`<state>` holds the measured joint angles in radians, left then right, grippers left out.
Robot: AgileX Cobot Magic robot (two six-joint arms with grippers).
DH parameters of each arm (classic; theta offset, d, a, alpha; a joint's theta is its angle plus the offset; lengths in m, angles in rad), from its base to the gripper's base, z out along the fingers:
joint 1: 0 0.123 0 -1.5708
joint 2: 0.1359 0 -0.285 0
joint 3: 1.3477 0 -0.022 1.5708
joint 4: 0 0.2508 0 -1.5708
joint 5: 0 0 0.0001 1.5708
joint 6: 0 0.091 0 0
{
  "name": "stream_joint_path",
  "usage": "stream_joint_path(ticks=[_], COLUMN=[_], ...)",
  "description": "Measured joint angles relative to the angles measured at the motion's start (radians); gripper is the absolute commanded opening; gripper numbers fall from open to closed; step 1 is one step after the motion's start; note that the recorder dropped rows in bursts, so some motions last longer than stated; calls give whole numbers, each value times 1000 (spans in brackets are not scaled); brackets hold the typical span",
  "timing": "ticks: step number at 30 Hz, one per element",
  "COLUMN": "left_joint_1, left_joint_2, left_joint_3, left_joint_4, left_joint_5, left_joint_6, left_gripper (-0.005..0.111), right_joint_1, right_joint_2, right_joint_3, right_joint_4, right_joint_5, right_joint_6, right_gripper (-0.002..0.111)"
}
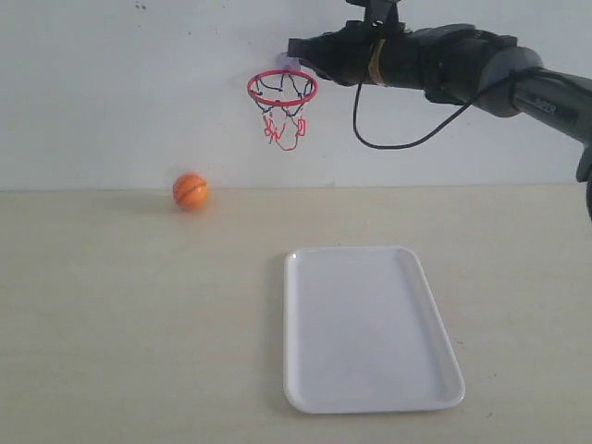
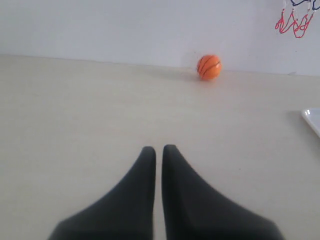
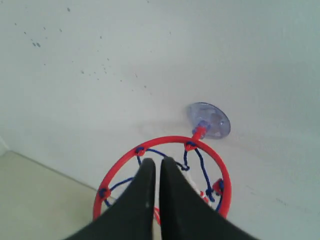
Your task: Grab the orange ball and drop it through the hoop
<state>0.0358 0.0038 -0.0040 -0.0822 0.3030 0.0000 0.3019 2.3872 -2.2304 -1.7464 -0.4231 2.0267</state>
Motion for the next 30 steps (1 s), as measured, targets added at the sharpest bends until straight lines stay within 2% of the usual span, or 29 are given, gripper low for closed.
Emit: stream_joint_path(ticks=[13, 18, 30], left_joint_1=[0, 0, 0], left_joint_2=[0, 0, 0], left_joint_3=[0, 0, 0], left_joint_4=[0, 0, 0], left_joint_5=[0, 0, 0], left_joint_6=[0, 0, 0], left_gripper=[4, 4, 4], right_joint_1=[-321, -388, -417], right_joint_2=[-24, -121, -403], right_joint_3=[0, 125, 596], right_joint_4=[-2, -4, -4], right_joint_5=[-736, -781, -796], right_joint_6=[72, 74, 74], right_gripper=[0, 0, 0])
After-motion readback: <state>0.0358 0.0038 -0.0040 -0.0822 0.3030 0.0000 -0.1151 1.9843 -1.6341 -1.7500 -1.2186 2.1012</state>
